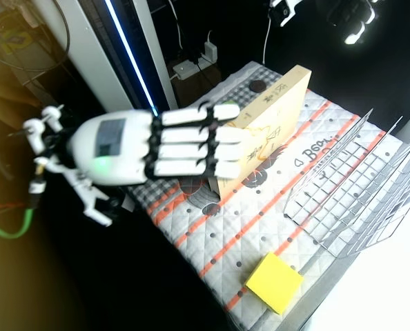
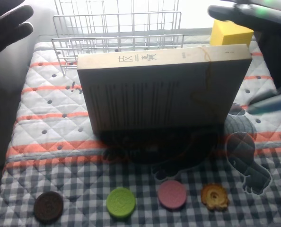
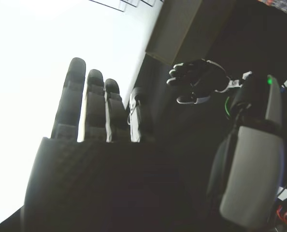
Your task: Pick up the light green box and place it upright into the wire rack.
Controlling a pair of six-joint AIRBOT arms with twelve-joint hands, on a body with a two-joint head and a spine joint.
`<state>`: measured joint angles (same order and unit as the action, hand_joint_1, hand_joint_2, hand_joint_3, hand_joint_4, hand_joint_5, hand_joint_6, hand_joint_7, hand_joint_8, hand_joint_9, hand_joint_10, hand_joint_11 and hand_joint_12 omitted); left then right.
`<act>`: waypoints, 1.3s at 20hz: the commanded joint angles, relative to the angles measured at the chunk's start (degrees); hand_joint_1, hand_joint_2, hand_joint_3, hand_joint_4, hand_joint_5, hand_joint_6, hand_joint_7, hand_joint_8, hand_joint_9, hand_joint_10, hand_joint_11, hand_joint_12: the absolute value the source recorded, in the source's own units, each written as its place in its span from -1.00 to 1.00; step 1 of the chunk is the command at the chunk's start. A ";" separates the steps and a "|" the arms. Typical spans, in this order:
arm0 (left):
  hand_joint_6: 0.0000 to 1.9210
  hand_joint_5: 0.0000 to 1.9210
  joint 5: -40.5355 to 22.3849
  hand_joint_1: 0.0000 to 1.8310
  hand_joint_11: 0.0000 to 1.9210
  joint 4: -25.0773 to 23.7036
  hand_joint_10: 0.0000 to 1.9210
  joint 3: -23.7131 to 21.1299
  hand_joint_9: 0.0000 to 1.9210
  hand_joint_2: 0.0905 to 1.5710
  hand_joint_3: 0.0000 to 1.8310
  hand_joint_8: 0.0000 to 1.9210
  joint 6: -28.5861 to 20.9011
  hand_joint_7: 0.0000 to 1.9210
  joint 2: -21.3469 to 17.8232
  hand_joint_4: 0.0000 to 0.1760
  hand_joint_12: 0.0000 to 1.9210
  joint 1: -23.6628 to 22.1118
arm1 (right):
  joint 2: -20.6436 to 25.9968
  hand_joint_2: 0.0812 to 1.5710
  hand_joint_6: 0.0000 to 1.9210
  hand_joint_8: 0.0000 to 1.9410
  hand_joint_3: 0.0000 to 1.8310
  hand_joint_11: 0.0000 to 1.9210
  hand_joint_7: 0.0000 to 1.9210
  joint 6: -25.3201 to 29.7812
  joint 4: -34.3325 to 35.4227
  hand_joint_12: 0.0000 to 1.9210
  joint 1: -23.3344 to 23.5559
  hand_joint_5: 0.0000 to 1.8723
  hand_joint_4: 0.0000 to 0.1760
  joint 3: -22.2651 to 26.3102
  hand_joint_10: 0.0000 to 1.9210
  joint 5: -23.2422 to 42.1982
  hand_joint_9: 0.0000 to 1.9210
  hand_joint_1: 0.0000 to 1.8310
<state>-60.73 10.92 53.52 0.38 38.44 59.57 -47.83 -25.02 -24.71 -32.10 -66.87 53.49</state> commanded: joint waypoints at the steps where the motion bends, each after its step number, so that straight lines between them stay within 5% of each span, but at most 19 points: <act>1: -1.00 -0.34 -6.36 -0.69 -0.93 1.36 -1.00 0.38 -0.53 0.46 -1.00 -1.00 -0.38 -0.53 0.02 -0.86 -0.03 -0.42 | -0.79 0.04 -1.00 -1.00 -0.99 -1.00 -1.00 1.25 0.93 -1.00 2.21 -1.00 0.43 -0.94 -1.00 3.40 -1.00 -0.11; 2: -1.00 -0.34 -6.18 -0.69 -0.92 1.35 -1.00 0.40 -0.53 0.46 -1.00 -1.00 -0.38 -0.53 0.06 -0.89 -0.03 -0.42 | -2.27 0.03 -1.00 -1.00 -1.00 -0.98 -1.00 2.37 -1.47 -0.99 4.02 -1.00 0.51 -1.94 -1.00 1.58 -1.00 -0.11; 4: -1.00 -0.35 -5.93 -0.68 -0.92 1.34 -1.00 0.52 -0.53 0.45 -1.00 -1.00 -0.38 -0.53 0.24 -0.64 -0.04 -0.45 | -4.63 -0.02 -1.00 -1.00 -1.00 -0.83 -0.95 4.21 -5.05 -0.93 6.84 -1.00 0.37 -3.55 -0.98 -0.89 -0.88 -0.30; 6: -1.00 -0.35 -5.76 -0.67 -0.91 1.34 -1.00 0.71 -0.53 0.44 -1.00 -1.00 -0.38 -0.52 0.44 -0.49 -0.05 -0.50 | -5.86 -0.06 -1.00 -0.99 -1.00 -0.79 -0.92 4.27 -7.00 -0.92 9.05 -1.00 0.48 -4.10 -0.98 -2.98 -0.84 -0.34; 8: -0.99 -0.34 -5.61 -0.68 -0.92 1.34 -1.00 0.89 -0.53 0.45 -1.00 -1.00 -0.38 -0.53 0.61 -0.62 -0.06 -0.54 | -6.98 -0.05 -1.00 -1.00 -1.00 -0.87 -0.92 4.27 -8.16 -0.95 10.20 -1.00 0.53 -4.71 -1.00 -4.40 -0.90 -0.31; 10: -0.99 -0.33 -5.41 -0.68 -0.92 1.34 -1.00 0.97 -0.52 0.45 -1.00 -1.00 -0.38 -0.52 0.68 -0.76 -0.06 -0.59 | -8.13 -0.01 -1.00 -1.00 -0.99 -0.88 -0.93 4.29 -9.10 -0.95 10.75 -1.00 0.31 -5.39 -1.00 -5.60 -0.89 -0.26; 14: -1.00 -0.33 -5.34 -0.65 -0.93 1.34 -1.00 1.02 -0.54 0.46 -1.00 -0.99 -0.38 -0.52 0.70 -0.75 -0.05 -0.67 | -8.93 0.02 -1.00 -0.99 -0.99 -1.00 -0.99 4.39 -9.81 -1.00 10.82 -1.00 0.77 -5.77 -1.00 -6.55 -0.99 -0.12; 17: -1.00 -0.35 -5.34 -0.64 -0.92 1.35 -0.99 1.03 -0.53 0.45 -1.00 -0.99 -0.38 -0.51 0.70 -0.45 -0.03 -0.69 | -9.59 0.00 -1.00 -0.98 -1.00 -0.93 -0.93 4.67 -10.52 -0.97 10.82 -1.00 0.95 -6.08 -0.98 -7.28 -0.94 -0.25; 18: -1.00 -0.35 -5.34 -0.63 -0.93 1.35 -0.99 1.03 -0.52 0.45 -1.00 -0.99 -0.38 -0.51 0.70 -0.52 -0.03 -0.69 | -9.72 0.01 -1.00 -0.99 -1.00 -0.87 -0.88 4.70 -10.66 -0.93 10.82 -1.00 0.38 -6.13 -0.98 -7.40 -0.89 -0.23; 19: -1.00 -0.35 -5.34 -0.61 -0.92 1.35 -0.99 1.03 -0.52 0.46 -1.00 -0.99 -0.38 -0.51 0.70 -0.50 -0.03 -0.69 | -9.81 0.01 -1.00 -0.99 -1.00 -0.85 -0.87 4.74 -10.82 -0.92 10.82 -1.00 0.24 -6.17 -0.98 -7.53 -0.87 -0.23; 20: -1.00 -0.35 -5.34 -0.59 -0.92 1.35 -0.99 1.03 -0.51 0.46 -1.00 -0.99 -0.38 -0.50 0.70 -0.43 -0.02 -0.69 | -9.81 0.00 -1.00 -1.00 -1.00 -0.83 -0.87 4.76 -10.82 -0.91 10.82 -1.00 0.15 -6.17 -0.98 -7.56 -0.86 -0.22; 24: -1.00 -0.35 -5.35 -0.57 -0.94 1.36 -1.00 1.05 -0.51 0.47 -1.00 -1.00 -0.38 -0.51 0.70 -0.53 0.02 -0.72 | -10.49 -0.03 -0.98 -1.00 -1.00 -1.00 -0.94 4.97 -11.64 -1.00 10.82 -0.93 0.42 -6.47 -1.00 -8.64 -1.00 -0.33; 26: -1.00 -0.35 -5.36 -0.57 -0.94 1.36 -1.00 1.05 -0.50 0.47 -1.00 -1.00 -0.38 -0.51 0.70 -0.52 0.03 -0.73 | -10.61 -0.01 -0.99 -0.99 -1.00 -0.91 -0.80 5.00 -11.71 -0.96 10.81 -0.86 -0.04 -6.54 -0.99 -8.80 -0.85 -0.32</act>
<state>-58.96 11.35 54.24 0.38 38.85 59.51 -58.74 -20.32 -39.05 -22.28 -73.12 39.72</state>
